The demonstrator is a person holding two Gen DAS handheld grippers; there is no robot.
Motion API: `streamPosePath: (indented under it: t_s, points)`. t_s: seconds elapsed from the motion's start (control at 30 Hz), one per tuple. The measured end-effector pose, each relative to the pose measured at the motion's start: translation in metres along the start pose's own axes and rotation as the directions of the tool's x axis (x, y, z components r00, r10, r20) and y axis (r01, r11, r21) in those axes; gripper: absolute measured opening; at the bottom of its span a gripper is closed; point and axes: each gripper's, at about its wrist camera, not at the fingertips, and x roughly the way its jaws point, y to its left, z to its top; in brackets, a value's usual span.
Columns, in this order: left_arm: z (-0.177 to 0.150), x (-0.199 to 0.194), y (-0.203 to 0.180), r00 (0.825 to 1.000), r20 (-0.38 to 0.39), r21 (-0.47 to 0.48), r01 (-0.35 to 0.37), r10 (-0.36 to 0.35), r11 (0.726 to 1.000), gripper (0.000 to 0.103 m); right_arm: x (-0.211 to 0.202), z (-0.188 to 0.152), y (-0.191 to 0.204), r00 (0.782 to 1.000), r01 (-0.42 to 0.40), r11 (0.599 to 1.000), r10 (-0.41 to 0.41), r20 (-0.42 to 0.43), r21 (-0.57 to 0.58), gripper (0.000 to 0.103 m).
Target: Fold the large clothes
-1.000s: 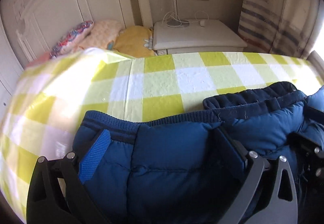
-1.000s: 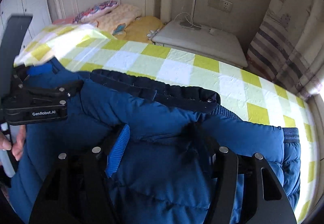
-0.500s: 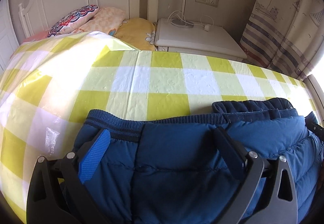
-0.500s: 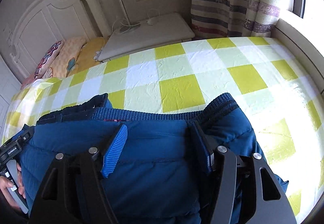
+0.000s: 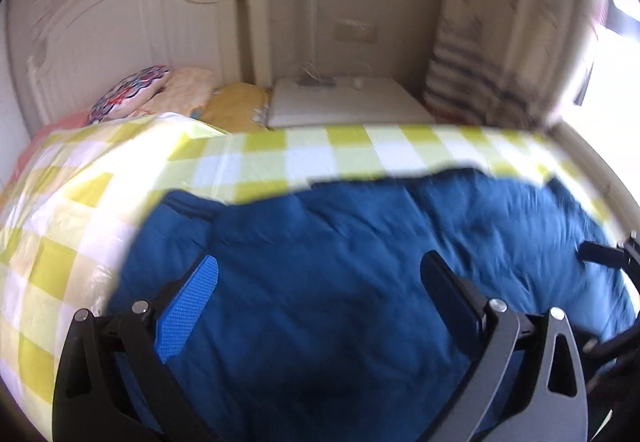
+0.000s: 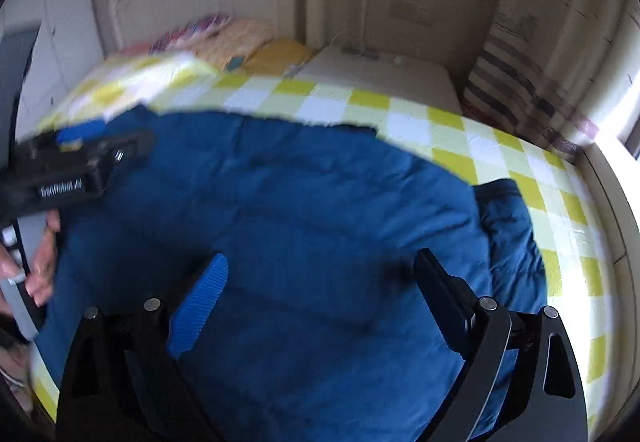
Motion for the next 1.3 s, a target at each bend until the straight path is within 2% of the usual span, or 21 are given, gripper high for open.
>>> streamPosePath:
  t_s: [0.03,0.07,0.2,0.3,0.4,0.47,0.53,0.57,0.6,0.7,0.77,0.83,0.93,1.0,1.03,1.07,1.1,1.2,1.3]
  points:
    - [-0.008,0.012,-0.011,0.998,-0.046,0.046,-0.034,0.036,0.998,0.101,0.003,-0.009,0.009,0.999,0.033,0.999,-0.033,0.022,-0.023,0.090]
    - [-0.013,0.020,-0.016,0.996,-0.072,0.065,-0.056,0.061,0.996,0.101,0.002,-0.013,0.008,0.999,0.027,1.000,-0.027,0.041,-0.003,0.090]
    - [-0.013,0.023,-0.008,0.996,-0.089,0.026,-0.026,0.029,0.999,0.101,0.001,-0.014,-0.003,1.000,-0.007,0.998,0.006,0.019,0.056,0.091]
    - [-0.020,0.004,0.007,0.991,-0.035,0.007,-0.129,0.129,0.992,0.101,-0.012,-0.021,-0.016,0.999,0.028,0.995,-0.032,0.035,0.097,0.091]
    - [-0.031,-0.022,0.035,0.972,0.023,-0.050,-0.232,0.233,0.972,0.101,-0.025,-0.038,-0.054,0.994,0.079,0.977,-0.091,0.054,0.199,0.092]
    - [-0.039,-0.025,0.060,0.959,-0.006,-0.110,-0.282,0.283,0.953,0.101,-0.026,-0.054,-0.081,0.991,0.108,0.953,-0.125,0.043,0.282,0.092]
    - [-0.047,-0.020,0.088,0.982,-0.052,-0.216,-0.190,0.184,0.958,0.101,-0.024,-0.068,-0.104,0.996,0.023,0.931,-0.051,0.066,0.366,0.092]
    - [-0.048,-0.020,0.094,0.987,-0.051,-0.253,-0.161,0.153,0.954,0.101,-0.023,-0.072,-0.110,0.996,-0.013,0.921,-0.021,0.082,0.389,0.092]
    - [-0.047,-0.020,0.096,0.986,-0.057,-0.264,-0.168,0.159,0.950,0.101,-0.022,-0.072,-0.109,0.996,-0.016,0.922,-0.020,0.088,0.386,0.092]
    - [-0.044,-0.022,0.081,0.970,-0.054,-0.199,-0.245,0.239,0.949,0.101,-0.025,-0.070,-0.102,0.993,0.046,0.935,-0.079,0.082,0.351,0.092]
    - [-0.046,-0.039,0.064,0.962,0.009,-0.158,-0.268,0.272,0.950,0.100,-0.037,-0.071,-0.091,0.988,0.072,0.944,-0.111,0.105,0.321,0.092]
    - [-0.049,-0.060,0.048,0.974,0.070,-0.141,-0.204,0.215,0.969,0.100,-0.053,-0.075,-0.074,0.986,0.023,0.963,-0.067,0.155,0.270,0.092]
    - [-0.055,-0.086,0.007,0.989,0.133,-0.075,-0.057,0.067,0.996,0.100,-0.069,-0.080,-0.039,0.983,-0.002,0.987,-0.027,0.184,0.158,0.093]
    - [-0.065,-0.078,-0.028,0.996,0.088,0.034,-0.008,0.005,0.999,0.101,-0.068,-0.084,-0.012,0.986,-0.016,0.997,0.003,0.169,0.079,0.093]
    - [-0.070,-0.067,-0.041,0.998,0.057,0.084,-0.034,0.030,0.996,0.101,-0.064,-0.087,-0.001,0.988,-0.012,0.999,0.005,0.154,0.049,0.093]
    - [-0.079,-0.057,-0.051,0.994,0.063,0.117,-0.095,0.088,0.989,0.101,-0.055,-0.091,0.011,0.989,0.023,0.999,-0.027,0.142,0.031,0.094]
    - [-0.081,-0.054,-0.050,0.995,0.049,0.109,-0.087,0.082,0.990,0.101,-0.051,-0.094,0.014,0.987,0.039,0.999,-0.044,0.151,0.035,0.095]
    - [-0.090,-0.050,-0.038,1.000,0.007,0.058,-0.013,0.013,0.998,0.101,-0.050,-0.097,0.011,0.991,0.016,0.999,-0.022,0.135,0.045,0.096]
    - [-0.097,-0.057,-0.032,1.000,-0.014,0.061,-0.022,0.023,0.998,0.101,-0.054,-0.095,0.009,0.994,0.026,0.999,-0.030,0.105,0.034,0.096]
